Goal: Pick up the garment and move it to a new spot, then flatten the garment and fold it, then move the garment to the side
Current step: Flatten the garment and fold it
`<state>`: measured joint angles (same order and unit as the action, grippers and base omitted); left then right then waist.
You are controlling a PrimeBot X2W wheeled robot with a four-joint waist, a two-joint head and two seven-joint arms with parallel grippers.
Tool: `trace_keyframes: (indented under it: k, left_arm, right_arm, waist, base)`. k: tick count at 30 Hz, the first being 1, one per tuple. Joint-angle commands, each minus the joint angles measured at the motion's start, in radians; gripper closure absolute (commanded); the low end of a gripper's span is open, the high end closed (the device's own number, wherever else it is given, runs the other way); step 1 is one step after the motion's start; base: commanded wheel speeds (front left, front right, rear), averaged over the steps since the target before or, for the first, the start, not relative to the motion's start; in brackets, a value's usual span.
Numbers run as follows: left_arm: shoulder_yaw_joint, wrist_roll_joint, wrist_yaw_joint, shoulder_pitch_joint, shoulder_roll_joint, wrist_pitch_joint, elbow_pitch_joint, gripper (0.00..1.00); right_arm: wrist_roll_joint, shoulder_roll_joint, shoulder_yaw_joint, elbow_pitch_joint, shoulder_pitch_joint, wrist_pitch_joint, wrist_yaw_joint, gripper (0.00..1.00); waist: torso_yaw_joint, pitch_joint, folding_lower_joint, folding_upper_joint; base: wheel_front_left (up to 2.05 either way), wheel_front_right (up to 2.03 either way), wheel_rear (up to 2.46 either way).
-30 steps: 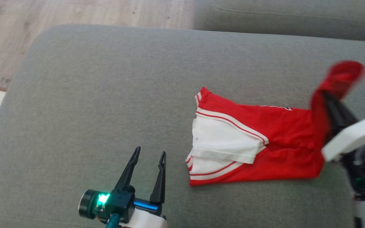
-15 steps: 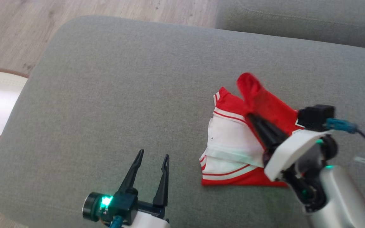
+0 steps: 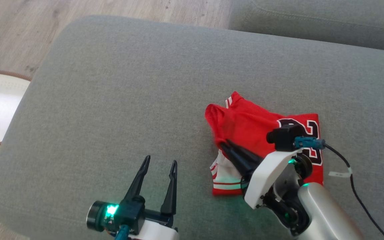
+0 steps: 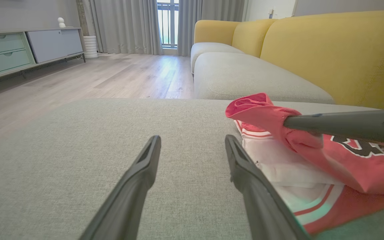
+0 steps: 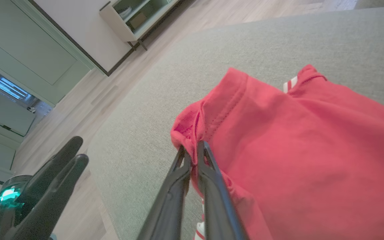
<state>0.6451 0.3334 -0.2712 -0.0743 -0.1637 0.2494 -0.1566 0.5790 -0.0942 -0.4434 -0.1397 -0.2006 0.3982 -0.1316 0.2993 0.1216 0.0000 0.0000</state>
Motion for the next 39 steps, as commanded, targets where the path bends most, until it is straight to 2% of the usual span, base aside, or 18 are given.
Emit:
trace_keyframes:
  k: [1, 5, 12, 24, 33, 39]
  left_arm:
    - [-0.039, -0.009, 0.005, -0.01, 0.011, 0.012, 0.024, 0.0]
    - [-0.054, -0.018, 0.004, -0.003, 0.014, 0.012, 0.025, 0.0]
    - [-0.075, -0.031, 0.004, 0.016, 0.011, 0.012, 0.036, 0.0]
    - [-0.123, -0.03, -0.01, 0.072, -0.006, 0.012, 0.068, 0.0]
    - [-0.163, -0.019, -0.028, 0.129, -0.004, 0.012, 0.081, 0.0]
    - [-0.192, -0.029, -0.038, 0.173, -0.004, 0.012, 0.09, 0.0]
  right_arm:
    - [0.011, 0.022, -0.022, 0.041, -0.052, -0.03, 0.001, 0.0]
    - [0.008, 0.022, 0.0, 0.07, -0.054, -0.111, 0.001, 0.0]
    - [-0.054, -0.024, 0.104, 0.104, -0.032, -0.233, 0.001, 0.0]
    - [-0.12, -0.121, 0.327, 0.057, 0.141, -0.465, 0.001, 0.0]
    - [-0.142, -0.151, 0.347, 0.019, 0.284, -0.61, 0.001, 0.0]
    - [-0.168, -0.145, 0.334, -0.007, 0.354, -0.647, 0.001, 0.0]
  waist:
    - [-0.005, -0.004, 0.0, 0.0]
    - [-0.026, -0.02, 0.0, 0.0]
    - [-0.075, -0.059, 0.0, 0.0]
    - [-0.186, -0.138, 0.0, 0.0]
    - [-0.231, -0.188, 0.0, 0.0]
    - [-0.239, -0.216, 0.0, 0.0]
  base:
    - [0.0, 0.0, 0.0]
    - [0.0, 0.0, 0.0]
    - [0.0, 0.0, 0.0]
    - [0.0, 0.0, 0.0]
    - [0.0, 0.0, 0.0]
    - [0.0, 0.0, 0.0]
